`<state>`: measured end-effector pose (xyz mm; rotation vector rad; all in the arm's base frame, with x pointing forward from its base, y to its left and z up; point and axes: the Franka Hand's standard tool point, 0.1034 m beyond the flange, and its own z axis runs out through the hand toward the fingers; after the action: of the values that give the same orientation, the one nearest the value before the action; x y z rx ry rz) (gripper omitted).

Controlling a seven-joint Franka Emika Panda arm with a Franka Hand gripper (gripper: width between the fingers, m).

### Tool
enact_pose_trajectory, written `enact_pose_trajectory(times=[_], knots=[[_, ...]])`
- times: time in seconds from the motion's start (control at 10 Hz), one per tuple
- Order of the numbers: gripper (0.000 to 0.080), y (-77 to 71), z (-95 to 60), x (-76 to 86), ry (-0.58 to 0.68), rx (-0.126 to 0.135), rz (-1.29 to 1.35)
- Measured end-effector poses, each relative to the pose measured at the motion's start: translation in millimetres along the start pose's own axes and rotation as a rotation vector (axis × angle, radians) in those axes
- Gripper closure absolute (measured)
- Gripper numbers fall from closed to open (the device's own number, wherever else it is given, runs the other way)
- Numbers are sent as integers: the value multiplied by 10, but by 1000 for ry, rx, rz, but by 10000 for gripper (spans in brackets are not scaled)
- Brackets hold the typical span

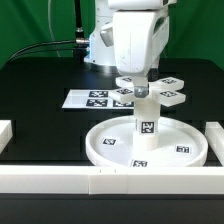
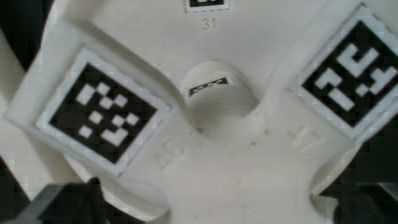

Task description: Assemble round table

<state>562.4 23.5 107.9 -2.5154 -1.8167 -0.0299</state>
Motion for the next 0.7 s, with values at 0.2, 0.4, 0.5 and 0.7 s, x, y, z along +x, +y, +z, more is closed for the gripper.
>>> enact_pose_trajectory(times=[0.2, 0.4, 0.5, 0.7], knots=[[151, -1, 5, -5, 0, 1, -24], [151, -4, 18, -9, -13, -2, -113], [151, -6, 18, -4, -25, -5, -163], [151, -14, 23, -3, -29, -4, -163]])
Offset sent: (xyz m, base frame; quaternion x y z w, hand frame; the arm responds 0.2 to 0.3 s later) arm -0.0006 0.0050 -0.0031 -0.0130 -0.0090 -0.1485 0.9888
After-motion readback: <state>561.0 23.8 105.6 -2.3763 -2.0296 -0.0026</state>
